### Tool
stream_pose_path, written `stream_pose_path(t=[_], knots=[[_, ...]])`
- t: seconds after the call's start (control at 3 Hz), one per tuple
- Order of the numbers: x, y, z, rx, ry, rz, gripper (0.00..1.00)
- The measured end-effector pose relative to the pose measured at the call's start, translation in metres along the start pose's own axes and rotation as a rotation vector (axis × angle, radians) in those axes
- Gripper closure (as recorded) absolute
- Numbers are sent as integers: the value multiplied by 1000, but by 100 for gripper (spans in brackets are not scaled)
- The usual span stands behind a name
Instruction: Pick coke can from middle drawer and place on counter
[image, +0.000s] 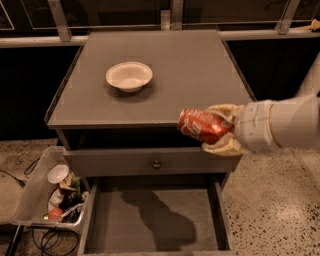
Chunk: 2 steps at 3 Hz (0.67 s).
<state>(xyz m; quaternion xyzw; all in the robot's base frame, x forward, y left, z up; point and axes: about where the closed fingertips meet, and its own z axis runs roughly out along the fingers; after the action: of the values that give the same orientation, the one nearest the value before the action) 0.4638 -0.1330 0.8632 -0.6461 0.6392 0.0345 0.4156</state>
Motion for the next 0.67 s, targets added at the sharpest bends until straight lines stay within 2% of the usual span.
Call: stream_pose_path(t=[0.33,0.67], knots=[[-20,-22,-23,-20,13,-24,100],[-24,-16,-25,-14,14,-27,100]])
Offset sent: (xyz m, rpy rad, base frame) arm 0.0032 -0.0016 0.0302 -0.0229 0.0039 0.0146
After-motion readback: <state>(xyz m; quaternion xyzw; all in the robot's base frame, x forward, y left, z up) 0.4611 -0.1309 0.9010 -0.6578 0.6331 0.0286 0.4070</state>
